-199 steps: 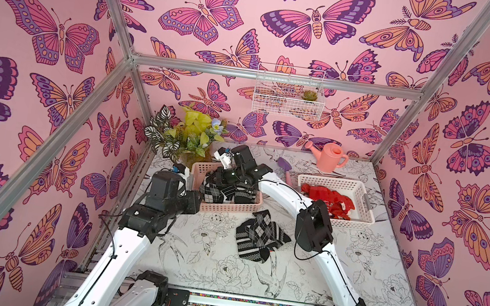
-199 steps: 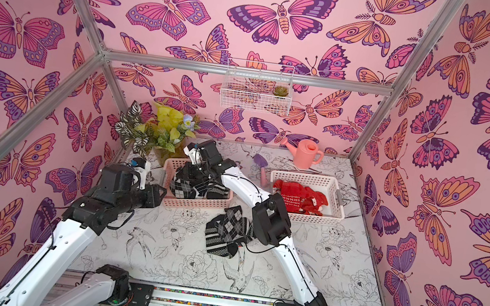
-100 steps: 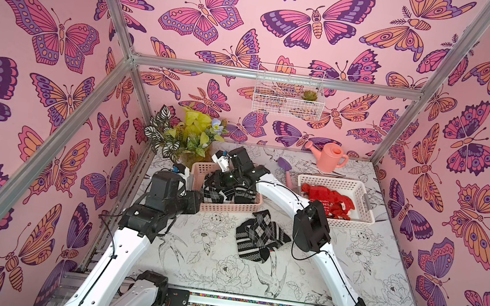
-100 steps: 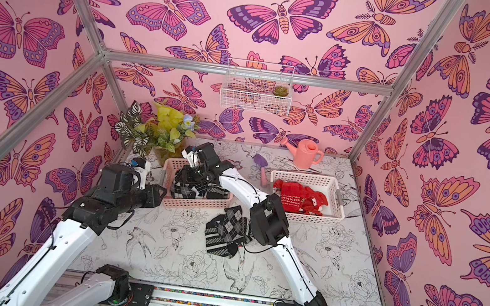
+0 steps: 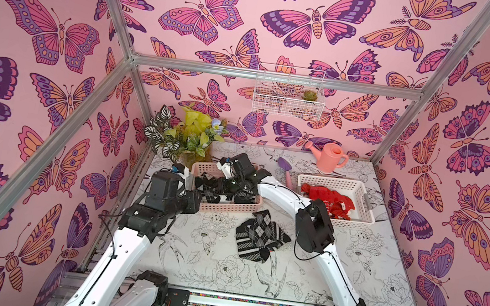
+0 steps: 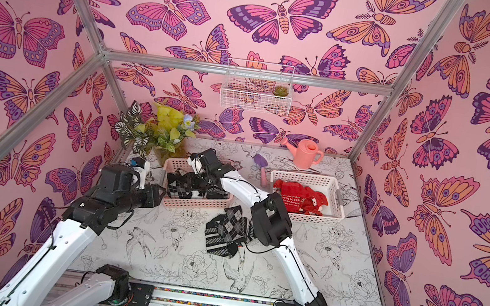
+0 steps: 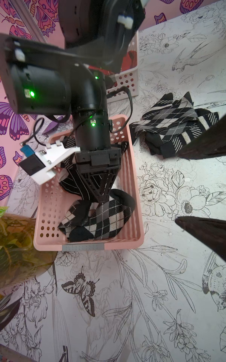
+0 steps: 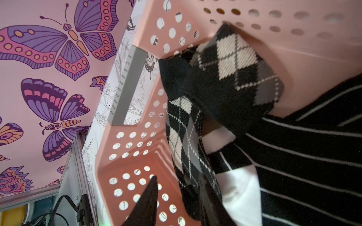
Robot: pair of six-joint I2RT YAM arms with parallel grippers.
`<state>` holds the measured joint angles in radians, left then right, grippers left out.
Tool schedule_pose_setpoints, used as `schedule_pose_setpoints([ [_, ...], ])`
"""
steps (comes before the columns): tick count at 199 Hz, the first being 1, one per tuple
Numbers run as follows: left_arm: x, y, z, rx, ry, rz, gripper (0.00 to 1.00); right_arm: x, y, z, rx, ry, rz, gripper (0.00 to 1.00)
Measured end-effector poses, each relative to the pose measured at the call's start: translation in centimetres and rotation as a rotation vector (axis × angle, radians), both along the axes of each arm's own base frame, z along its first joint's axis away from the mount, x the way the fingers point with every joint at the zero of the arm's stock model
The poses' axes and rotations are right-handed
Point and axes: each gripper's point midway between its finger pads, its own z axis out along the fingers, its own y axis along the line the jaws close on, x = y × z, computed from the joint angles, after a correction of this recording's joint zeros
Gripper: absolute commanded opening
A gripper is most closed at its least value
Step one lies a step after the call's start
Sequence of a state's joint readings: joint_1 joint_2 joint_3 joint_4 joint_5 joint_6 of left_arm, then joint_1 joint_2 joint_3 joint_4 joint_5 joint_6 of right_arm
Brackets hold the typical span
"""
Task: Sort the socks into the basket by color
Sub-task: Place the sock in the bin.
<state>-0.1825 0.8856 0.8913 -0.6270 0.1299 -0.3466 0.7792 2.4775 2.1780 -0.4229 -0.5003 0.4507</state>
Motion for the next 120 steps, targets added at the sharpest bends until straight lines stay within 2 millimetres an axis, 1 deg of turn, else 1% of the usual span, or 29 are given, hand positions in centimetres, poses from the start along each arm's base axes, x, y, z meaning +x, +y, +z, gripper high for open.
schedule_pose_setpoints([
  [43,0.0,0.0,0.0,0.002,-0.001,-0.001,0.50,0.7,-1.1,4.6,0.023,-0.092,-0.016,0.37],
  [67,0.0,0.0,0.0,0.002,0.001,-0.002,0.49,0.5,-2.0,6.1,0.019,-0.124,-0.021,0.37],
  [92,0.1,0.0,-0.4,0.004,0.013,-0.002,0.49,-0.5,-3.7,7.1,-0.019,-0.152,-0.030,0.36],
  [120,0.2,-0.1,-0.6,0.006,0.022,-0.002,0.49,-2.3,-6.8,8.3,-0.080,-0.178,-0.048,0.35],
])
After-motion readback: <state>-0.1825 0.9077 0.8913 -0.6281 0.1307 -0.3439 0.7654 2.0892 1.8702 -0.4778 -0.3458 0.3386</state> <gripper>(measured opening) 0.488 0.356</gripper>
